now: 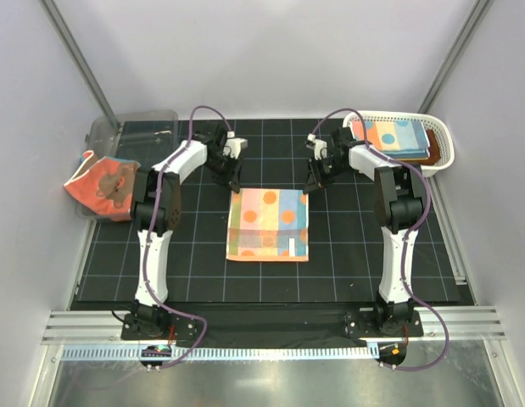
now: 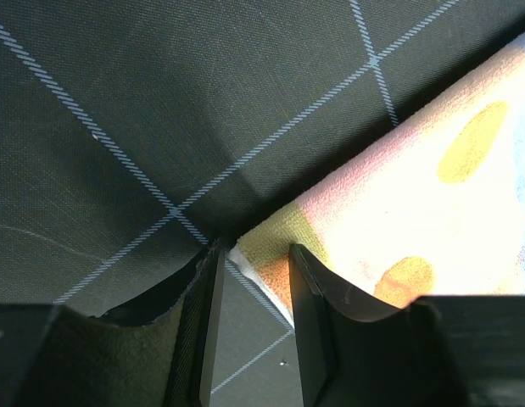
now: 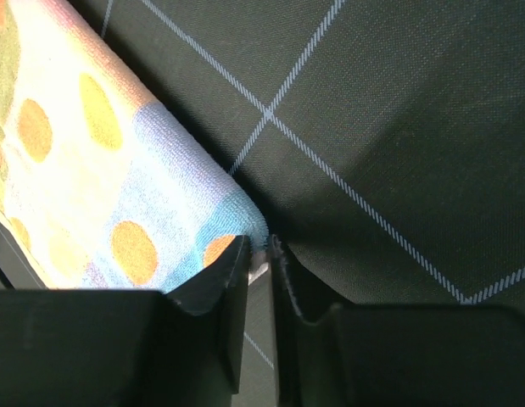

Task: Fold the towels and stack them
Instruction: Fold the towel

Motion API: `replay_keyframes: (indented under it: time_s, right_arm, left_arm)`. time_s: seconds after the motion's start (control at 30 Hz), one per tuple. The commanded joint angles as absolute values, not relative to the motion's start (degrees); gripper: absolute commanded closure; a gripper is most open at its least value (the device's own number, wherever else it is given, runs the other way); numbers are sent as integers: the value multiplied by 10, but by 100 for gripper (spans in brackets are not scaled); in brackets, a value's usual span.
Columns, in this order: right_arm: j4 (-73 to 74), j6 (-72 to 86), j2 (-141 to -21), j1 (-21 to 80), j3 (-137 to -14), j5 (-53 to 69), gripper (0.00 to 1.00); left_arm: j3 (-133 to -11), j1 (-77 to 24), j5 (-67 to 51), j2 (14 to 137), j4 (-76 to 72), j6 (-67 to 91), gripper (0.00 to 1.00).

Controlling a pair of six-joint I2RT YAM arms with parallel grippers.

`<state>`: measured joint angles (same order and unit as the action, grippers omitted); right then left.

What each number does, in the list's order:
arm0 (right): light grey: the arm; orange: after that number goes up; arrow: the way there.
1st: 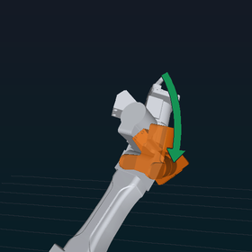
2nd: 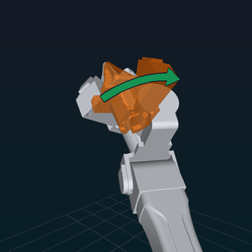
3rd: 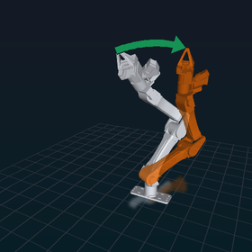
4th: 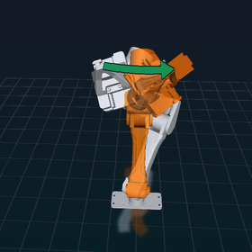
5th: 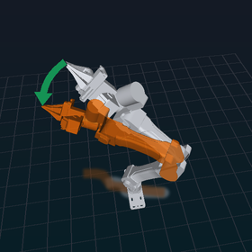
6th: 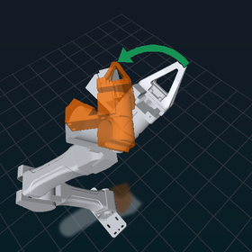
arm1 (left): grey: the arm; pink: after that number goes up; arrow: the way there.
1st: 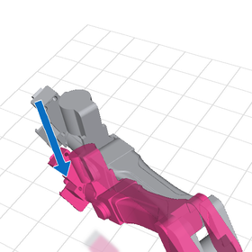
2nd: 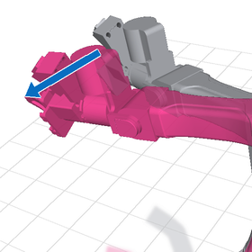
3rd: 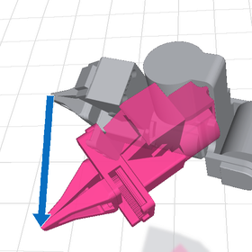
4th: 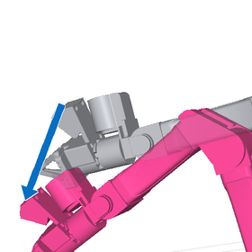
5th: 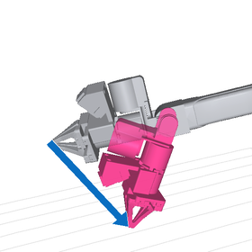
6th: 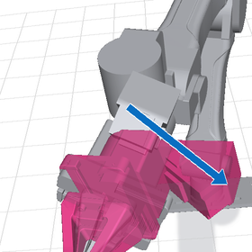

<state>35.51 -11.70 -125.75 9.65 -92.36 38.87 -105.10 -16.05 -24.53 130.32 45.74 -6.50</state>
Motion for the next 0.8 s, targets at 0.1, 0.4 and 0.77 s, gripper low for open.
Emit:
replay_keyframes:
  time_s: [0.1,0.4,0.77]
  right_arm:
    - [345,-127,-1252,95,-928,369,85]
    - [336,-121,-1252,95,-929,376,94]
    - [330,-112,-1249,95,-936,371,94]
  left_arm:
    - [-1086,-148,-260,1327,475,-89,61]
    - [-1111,-149,-290,1348,499,-98,68]
    - [-1117,-149,-259,1338,550,-106,67]
